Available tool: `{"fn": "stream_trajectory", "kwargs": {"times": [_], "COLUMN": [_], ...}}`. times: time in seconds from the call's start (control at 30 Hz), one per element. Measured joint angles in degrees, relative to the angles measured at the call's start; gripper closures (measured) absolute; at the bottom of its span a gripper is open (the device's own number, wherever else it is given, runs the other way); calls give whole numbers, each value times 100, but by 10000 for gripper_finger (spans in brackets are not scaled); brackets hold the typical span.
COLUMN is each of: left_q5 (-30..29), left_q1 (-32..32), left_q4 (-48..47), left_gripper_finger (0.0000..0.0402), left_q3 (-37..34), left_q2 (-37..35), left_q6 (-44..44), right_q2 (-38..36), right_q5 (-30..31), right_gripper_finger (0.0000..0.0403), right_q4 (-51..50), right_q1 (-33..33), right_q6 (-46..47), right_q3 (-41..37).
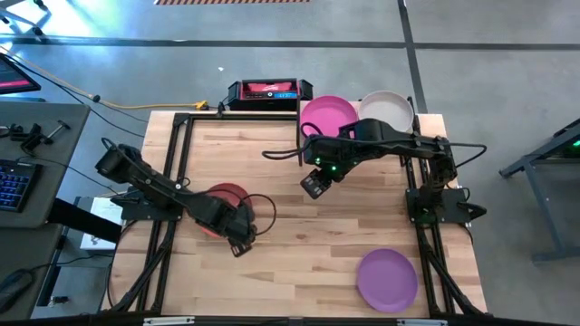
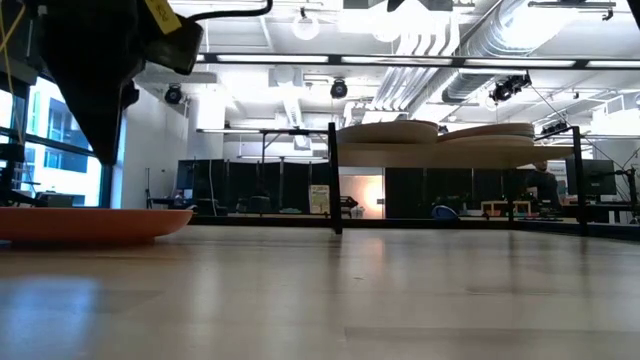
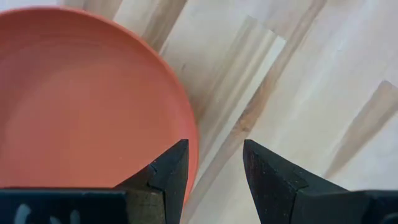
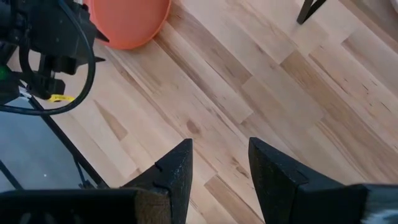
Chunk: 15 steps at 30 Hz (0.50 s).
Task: Place and stack plates onto a shelf
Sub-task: Stack the orange plate on top of the pink plate on the shelf
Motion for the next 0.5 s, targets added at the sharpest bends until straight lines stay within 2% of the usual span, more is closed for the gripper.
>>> {"fn": "stream_trajectory", "kwargs": {"times": [0.5], "left_q5": [-91], "left_q1": [10], "left_q4": [172], "left_gripper_finger": [259], "left_q3": [3], "left_q2": [670], "left_q6": [-9], "right_q2": [1], "right_q5": [-11], "right_gripper_finger": [269], "right_q4": [-4], "right_q1": [0], "right_q6": [-30], "right_q3": [0]}}
